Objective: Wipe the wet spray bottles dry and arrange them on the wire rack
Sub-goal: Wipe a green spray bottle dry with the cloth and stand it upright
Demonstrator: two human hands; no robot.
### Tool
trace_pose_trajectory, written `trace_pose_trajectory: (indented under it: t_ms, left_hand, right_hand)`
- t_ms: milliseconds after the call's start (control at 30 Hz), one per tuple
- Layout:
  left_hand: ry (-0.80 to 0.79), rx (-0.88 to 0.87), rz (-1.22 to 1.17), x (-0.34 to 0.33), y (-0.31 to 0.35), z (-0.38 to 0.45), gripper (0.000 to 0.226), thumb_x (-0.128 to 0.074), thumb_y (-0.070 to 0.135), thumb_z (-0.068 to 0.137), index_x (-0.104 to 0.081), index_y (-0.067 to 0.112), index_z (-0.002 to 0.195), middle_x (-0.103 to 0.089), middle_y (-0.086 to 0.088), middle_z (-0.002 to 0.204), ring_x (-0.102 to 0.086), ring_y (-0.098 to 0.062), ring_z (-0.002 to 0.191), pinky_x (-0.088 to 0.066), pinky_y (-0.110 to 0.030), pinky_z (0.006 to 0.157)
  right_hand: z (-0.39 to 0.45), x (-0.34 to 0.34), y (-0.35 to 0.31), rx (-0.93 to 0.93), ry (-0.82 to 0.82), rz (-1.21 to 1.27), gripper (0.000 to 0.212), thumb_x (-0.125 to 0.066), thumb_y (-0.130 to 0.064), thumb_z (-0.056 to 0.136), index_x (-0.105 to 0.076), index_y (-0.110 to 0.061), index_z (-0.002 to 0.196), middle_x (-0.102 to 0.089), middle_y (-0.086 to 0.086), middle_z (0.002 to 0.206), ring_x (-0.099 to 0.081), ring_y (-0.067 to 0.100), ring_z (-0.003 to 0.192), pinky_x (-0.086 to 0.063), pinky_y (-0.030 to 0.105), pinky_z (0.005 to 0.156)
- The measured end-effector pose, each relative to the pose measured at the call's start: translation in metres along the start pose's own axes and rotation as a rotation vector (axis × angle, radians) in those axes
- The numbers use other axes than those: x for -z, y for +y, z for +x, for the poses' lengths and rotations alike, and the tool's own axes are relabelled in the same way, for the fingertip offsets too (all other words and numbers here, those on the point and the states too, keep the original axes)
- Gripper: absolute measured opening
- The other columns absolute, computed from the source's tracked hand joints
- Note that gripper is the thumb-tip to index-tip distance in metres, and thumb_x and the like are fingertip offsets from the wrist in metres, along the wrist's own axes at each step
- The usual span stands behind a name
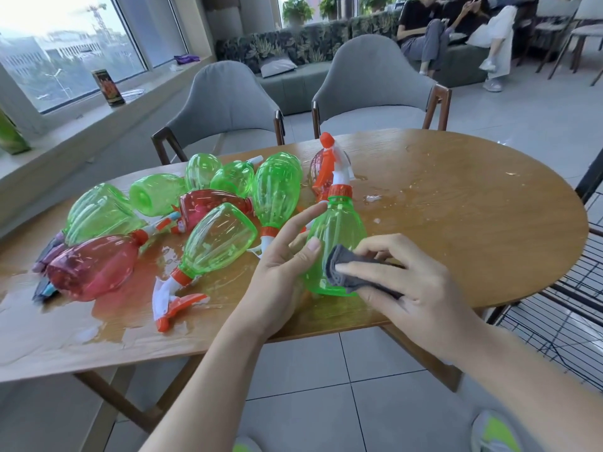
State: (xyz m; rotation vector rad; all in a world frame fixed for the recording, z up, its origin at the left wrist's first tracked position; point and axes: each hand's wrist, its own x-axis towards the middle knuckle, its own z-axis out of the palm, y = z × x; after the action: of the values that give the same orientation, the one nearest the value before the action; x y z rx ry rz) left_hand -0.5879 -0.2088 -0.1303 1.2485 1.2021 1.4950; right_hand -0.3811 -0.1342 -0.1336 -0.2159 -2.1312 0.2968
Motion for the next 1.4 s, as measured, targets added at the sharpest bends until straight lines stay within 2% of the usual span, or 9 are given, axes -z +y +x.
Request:
trace_pose_trajectory:
  t_ms: [133, 233, 400, 500, 667, 800, 900, 1000, 1400]
  left_hand:
    - [0.029, 0.01, 0.005, -0.002, 0.0, 0.003, 0.046, -0.069, 0.036, 0.099, -0.064, 0.039, 0.145, -0.056, -0.004, 0.158, -0.045, -0.033, 0.152, -0.03, -0.066, 0.125]
    - [0.034, 0.021, 0.037, 0.0, 0.0, 0.005, 0.06, -0.076, 0.05, 0.095, -0.058, 0.04, 0.151, -0.052, -0.008, 0.162, -0.033, -0.041, 0.157, -0.026, -0.07, 0.125]
    - [-0.054, 0.026, -0.033, 0.005, -0.002, 0.003, 0.052, -0.067, 0.026, 0.103, -0.056, 0.029, 0.153, -0.055, -0.019, 0.156, -0.043, -0.048, 0.15, -0.031, -0.074, 0.121]
    - [-0.08, 0.003, 0.001, 0.005, 0.001, 0.003, 0.059, -0.076, 0.035, 0.099, -0.055, 0.027, 0.153, -0.047, -0.015, 0.164, -0.029, -0.048, 0.158, -0.023, -0.075, 0.124]
    - [-0.124, -0.008, -0.049, 0.006, 0.001, 0.004, 0.048, -0.063, 0.017, 0.101, -0.063, 0.027, 0.148, -0.047, -0.013, 0.165, -0.035, -0.041, 0.157, -0.029, -0.067, 0.126]
    - [-0.11, 0.058, -0.17, 0.0, 0.009, 0.002, 0.044, -0.065, 0.017, 0.097, -0.07, 0.027, 0.139, -0.054, -0.019, 0.156, -0.059, -0.04, 0.136, -0.053, -0.05, 0.106]
    - [-0.062, 0.01, -0.035, -0.003, 0.009, 0.001, 0.056, -0.081, 0.044, 0.091, -0.063, 0.033, 0.143, -0.049, -0.014, 0.162, -0.045, -0.042, 0.149, -0.038, -0.065, 0.12]
    - [-0.071, 0.003, 0.062, -0.005, 0.006, 0.003, 0.054, -0.078, 0.039, 0.092, -0.062, 0.04, 0.143, -0.05, 0.001, 0.163, -0.036, -0.036, 0.157, -0.028, -0.07, 0.124]
    - [-0.001, 0.048, -0.033, -0.004, 0.009, 0.003, 0.049, -0.067, 0.026, 0.098, -0.06, 0.034, 0.146, -0.065, -0.014, 0.143, -0.049, -0.048, 0.144, -0.039, -0.068, 0.119]
  right_hand:
    - [-0.01, -0.001, -0.002, 0.141, -0.129, -0.097, 0.023, -0.067, -0.011, 0.098, -0.077, -0.005, 0.118, -0.066, 0.017, 0.109, -0.063, 0.033, 0.094, -0.05, 0.036, 0.083]
    - [-0.008, 0.0, 0.001, 0.13, -0.092, -0.124, 0.021, -0.068, -0.013, 0.099, -0.078, -0.005, 0.115, -0.066, 0.016, 0.108, -0.062, 0.032, 0.095, -0.05, 0.033, 0.087]
    - [0.005, 0.004, 0.008, 0.016, 0.012, -0.06, 0.024, -0.071, -0.013, 0.096, -0.076, -0.007, 0.119, -0.064, 0.011, 0.111, -0.054, 0.014, 0.099, -0.047, 0.022, 0.091]
    - [0.02, 0.008, 0.012, -0.113, 0.114, -0.019, 0.025, -0.07, -0.019, 0.097, -0.076, -0.007, 0.118, -0.066, 0.008, 0.111, -0.06, 0.011, 0.1, -0.044, 0.014, 0.092]
    - [0.021, 0.011, 0.02, -0.312, 0.21, 0.072, 0.024, -0.068, -0.019, 0.097, -0.074, -0.008, 0.118, -0.068, 0.001, 0.115, -0.063, 0.004, 0.11, -0.05, 0.022, 0.094]
    - [0.01, 0.006, 0.01, -0.21, 0.17, 0.063, 0.024, -0.07, -0.014, 0.095, -0.075, -0.005, 0.116, -0.068, 0.006, 0.111, -0.063, 0.007, 0.108, -0.048, 0.018, 0.092]
    - [0.012, 0.008, 0.009, -0.179, 0.156, 0.063, 0.023, -0.07, -0.013, 0.095, -0.076, -0.004, 0.115, -0.067, 0.008, 0.11, -0.062, 0.006, 0.107, -0.045, 0.015, 0.093]
    - [0.019, 0.009, 0.013, -0.218, 0.189, 0.057, 0.023, -0.071, -0.014, 0.095, -0.075, -0.007, 0.117, -0.067, 0.005, 0.112, -0.063, 0.006, 0.109, -0.048, 0.019, 0.094]
    - [0.01, 0.001, 0.01, -0.043, 0.056, 0.001, 0.024, -0.067, -0.015, 0.098, -0.076, -0.004, 0.117, -0.065, 0.015, 0.111, -0.063, 0.023, 0.093, -0.051, 0.021, 0.086]
